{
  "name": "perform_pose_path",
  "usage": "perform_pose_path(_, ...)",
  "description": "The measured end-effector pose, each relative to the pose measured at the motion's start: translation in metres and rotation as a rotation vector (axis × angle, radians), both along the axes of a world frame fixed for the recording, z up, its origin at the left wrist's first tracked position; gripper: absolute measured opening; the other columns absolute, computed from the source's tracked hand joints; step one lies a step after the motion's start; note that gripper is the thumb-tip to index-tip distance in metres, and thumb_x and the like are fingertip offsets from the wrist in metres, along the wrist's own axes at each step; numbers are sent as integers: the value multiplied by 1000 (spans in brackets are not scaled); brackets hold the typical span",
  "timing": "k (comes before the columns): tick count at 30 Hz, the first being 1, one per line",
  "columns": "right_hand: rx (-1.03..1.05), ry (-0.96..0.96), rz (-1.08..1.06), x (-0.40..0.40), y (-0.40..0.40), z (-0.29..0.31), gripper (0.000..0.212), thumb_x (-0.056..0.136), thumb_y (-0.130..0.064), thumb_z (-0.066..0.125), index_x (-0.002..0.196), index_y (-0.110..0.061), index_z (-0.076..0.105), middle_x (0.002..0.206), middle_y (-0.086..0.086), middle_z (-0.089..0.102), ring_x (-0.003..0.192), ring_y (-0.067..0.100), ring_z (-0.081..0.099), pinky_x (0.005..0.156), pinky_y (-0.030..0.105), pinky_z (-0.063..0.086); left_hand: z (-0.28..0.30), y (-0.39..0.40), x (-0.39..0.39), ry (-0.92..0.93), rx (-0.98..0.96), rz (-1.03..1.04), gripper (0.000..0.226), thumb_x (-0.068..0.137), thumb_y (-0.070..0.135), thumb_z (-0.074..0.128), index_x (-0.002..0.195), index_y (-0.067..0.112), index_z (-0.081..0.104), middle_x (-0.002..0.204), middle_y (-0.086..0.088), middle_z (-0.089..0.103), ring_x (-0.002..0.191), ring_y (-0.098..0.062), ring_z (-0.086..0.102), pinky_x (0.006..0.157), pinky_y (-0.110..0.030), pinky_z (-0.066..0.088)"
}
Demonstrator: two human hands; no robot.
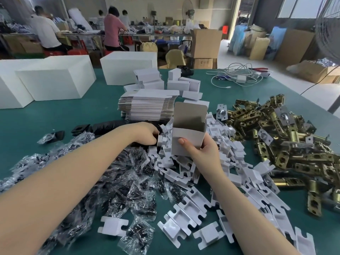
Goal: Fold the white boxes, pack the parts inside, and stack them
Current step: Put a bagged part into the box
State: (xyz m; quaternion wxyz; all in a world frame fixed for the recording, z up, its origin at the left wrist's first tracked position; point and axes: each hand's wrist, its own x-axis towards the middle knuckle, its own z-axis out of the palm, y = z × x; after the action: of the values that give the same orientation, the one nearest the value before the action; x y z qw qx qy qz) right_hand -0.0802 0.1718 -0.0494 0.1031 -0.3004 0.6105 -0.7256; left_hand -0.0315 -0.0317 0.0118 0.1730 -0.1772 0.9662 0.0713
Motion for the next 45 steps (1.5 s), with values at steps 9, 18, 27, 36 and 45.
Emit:
perform_pose_path(9, -20, -15, 19, 0, 1, -1, 26, 80, -22, 79, 99, -32, 65, 101, -7, 69, 85, -4, 67, 55, 17, 54, 1, -16, 16, 408, -84, 53, 23, 100, 19, 54, 116, 18, 71, 119, -2, 70, 108, -22, 64, 98, -35, 48)
perform_pose_path(18, -21, -19, 21, 1, 0, 0, 28, 75, -31, 79, 99, -33, 65, 98, -12, 70, 86, -3, 67, 59, 18, 55, 23, -33, 28, 1055, 1045, 774, 25, 105, 9, 41, 112, 14, 64, 90, -4, 62, 65, -7, 61, 49, -20, 52)
perform_pose_path(27, 23, 21, 9, 1, 1, 0, 34, 69, -43, 76, 99, -34, 64, 92, -24, 70, 88, -4, 66, 65, 18, 55, 25, 5, 45, 1012, 1849, 867, 11, 91, 12, 66, 83, 5, 64, 65, -6, 67, 56, -7, 65, 52, -16, 55)
perform_pose_path(36, 10, 39, 11, 0, 0, 0, 33, 71, -42, 76, 100, -35, 63, 92, -27, 70, 87, -5, 66, 60, 16, 54, 38, 16, 47, 1060, 1948, 892, 14, 95, 14, 63, 89, 5, 72, 82, -15, 72, 71, -23, 74, 53, -26, 59)
perform_pose_path(45, 22, 49, 2, 0, 0, -1, 29, 74, -37, 77, 100, -36, 62, 92, -29, 69, 87, -7, 65, 62, 15, 53, 46, 20, 57, 1011, 2108, 621, 26, 90, 1, 46, 77, 0, 68, 106, -29, 65, 99, -41, 67, 84, -26, 58)
